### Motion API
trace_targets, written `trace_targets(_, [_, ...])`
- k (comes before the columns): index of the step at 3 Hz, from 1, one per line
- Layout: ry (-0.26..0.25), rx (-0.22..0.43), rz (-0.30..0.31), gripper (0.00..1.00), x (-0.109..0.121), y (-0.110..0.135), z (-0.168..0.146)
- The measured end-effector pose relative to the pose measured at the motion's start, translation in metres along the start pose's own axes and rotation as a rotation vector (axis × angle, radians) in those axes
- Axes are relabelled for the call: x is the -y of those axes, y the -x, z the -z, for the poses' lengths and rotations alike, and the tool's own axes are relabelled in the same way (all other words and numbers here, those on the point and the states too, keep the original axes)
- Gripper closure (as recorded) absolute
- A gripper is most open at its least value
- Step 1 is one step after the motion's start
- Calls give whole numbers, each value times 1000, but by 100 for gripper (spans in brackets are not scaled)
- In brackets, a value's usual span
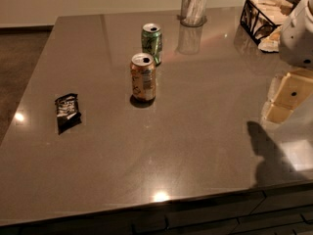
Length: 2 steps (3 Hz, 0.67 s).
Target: Knock orange can over
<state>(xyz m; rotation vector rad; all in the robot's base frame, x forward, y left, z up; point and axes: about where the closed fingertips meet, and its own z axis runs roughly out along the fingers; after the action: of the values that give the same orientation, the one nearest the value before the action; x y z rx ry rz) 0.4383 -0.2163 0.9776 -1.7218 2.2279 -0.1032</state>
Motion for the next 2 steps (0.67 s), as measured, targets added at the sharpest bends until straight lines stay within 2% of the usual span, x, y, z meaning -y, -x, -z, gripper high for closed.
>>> trace_targets(1, [0,0,0,0,0,0,0])
trace_targets(2, [42,46,-27,0,5,13,-5])
